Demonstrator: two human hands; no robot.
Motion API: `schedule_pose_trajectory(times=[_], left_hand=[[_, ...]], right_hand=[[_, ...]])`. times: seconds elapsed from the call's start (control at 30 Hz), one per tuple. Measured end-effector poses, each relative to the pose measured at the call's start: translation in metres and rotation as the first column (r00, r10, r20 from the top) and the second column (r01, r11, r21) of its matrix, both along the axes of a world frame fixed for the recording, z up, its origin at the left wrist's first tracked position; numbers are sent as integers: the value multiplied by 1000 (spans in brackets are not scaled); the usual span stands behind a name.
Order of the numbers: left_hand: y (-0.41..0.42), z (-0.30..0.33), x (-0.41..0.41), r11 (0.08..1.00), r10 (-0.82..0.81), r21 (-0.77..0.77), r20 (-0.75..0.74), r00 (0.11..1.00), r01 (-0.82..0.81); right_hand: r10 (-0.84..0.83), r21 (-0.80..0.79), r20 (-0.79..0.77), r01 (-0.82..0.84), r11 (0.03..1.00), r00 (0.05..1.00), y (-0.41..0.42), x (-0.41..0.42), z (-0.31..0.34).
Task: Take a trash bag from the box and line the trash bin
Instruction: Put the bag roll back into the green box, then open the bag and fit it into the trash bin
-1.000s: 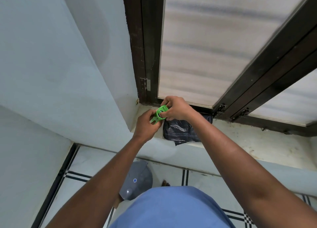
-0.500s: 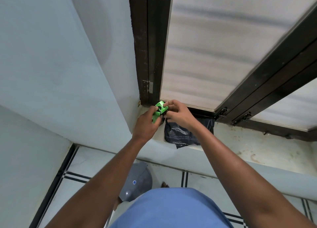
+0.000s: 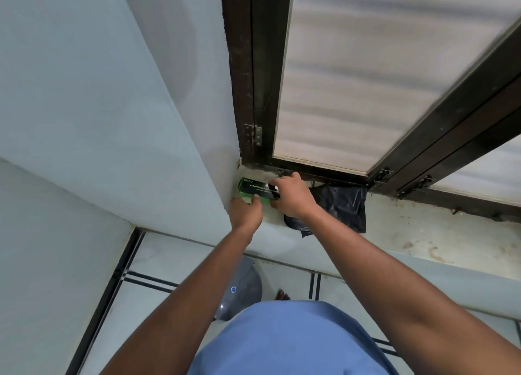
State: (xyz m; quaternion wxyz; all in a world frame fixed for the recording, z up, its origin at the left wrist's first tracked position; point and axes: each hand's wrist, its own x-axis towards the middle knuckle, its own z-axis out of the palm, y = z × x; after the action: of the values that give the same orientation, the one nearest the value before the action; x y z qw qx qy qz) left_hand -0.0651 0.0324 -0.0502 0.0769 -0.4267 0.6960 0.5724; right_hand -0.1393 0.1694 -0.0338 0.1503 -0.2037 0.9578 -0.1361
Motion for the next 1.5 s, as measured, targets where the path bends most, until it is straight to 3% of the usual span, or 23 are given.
schedule_pose_trajectory(times=[0.17,0.23,0.3,0.37,0.43,0.5,0.6,0.7,0.77,0.8,0.83,0.93,1.0,1.07,1.13,1.2,1.27,1.33,1.4,1.43,1.47,1.5], left_hand=[[-5,3,18,984,-155,84,8,988,154],[-7,-2,23,960,-281,18,-1,960,281],[-6,-6,27,894,-435,-127,-20,900,430],[-1,-8,26,717,-639,-369,-8,769,591],[8,-14,24,414,-829,-563,92,552,716],[20,-16,22,115,-879,-654,283,384,747],[32,-17,18,-87,-873,-736,381,304,671],[40,-22,15,-205,-900,-811,376,221,548],[50,-21,13,-153,-937,-834,292,189,530],[58,-17,14,-69,-960,-822,208,185,565],[68,-10,14,70,-973,-771,88,215,633],[83,19,10,583,-812,-364,-233,535,726],[76,33,8,717,-697,-251,-277,662,650],[53,42,9,757,-654,-234,-256,712,611],[23,46,16,793,-605,-78,-207,768,604],[-13,55,32,792,-537,249,-153,830,558],[-52,61,59,702,-511,489,-161,844,518],[-86,62,85,651,-473,582,-192,860,488],[-111,64,110,699,-383,576,-197,902,423],[-122,67,121,748,-347,533,-193,918,395],[-130,68,129,795,-323,477,-187,928,374],[-134,71,136,831,-305,429,-180,935,354]], right_hand=[[-20,-54,22,21,998,1000,-16,2,0],[-108,-197,74,120,973,991,-11,10,-1],[-248,-388,109,271,881,963,0,24,-3],[-368,-520,133,381,764,920,18,42,-5],[-417,-553,187,446,704,889,35,61,-10],[-449,-530,233,500,685,863,51,76,-16],[-474,-482,284,551,681,834,76,92,-18],[-440,-326,246,501,802,864,101,105,-20],[-415,-172,230,457,873,880,114,111,-23],[-411,-107,225,442,891,883,118,115,-27],[-420,-68,209,441,895,883,121,119,-30],[-473,-163,128,489,857,871,126,127,-34],[-468,-345,279,542,766,839,126,130,-24],[-269,-511,630,650,563,729,121,129,-8],[49,-536,828,763,362,558,111,131,8],[319,-473,860,855,212,397,98,136,19],[423,-415,849,895,164,317,82,141,22],[351,-417,878,880,227,325,62,147,19],[-7,-439,868,773,457,497,36,159,16],[-247,-411,725,692,593,643,19,170,16],[-447,-359,485,637,682,752,6,181,19],[-543,-380,306,624,683,782,-7,195,28]])
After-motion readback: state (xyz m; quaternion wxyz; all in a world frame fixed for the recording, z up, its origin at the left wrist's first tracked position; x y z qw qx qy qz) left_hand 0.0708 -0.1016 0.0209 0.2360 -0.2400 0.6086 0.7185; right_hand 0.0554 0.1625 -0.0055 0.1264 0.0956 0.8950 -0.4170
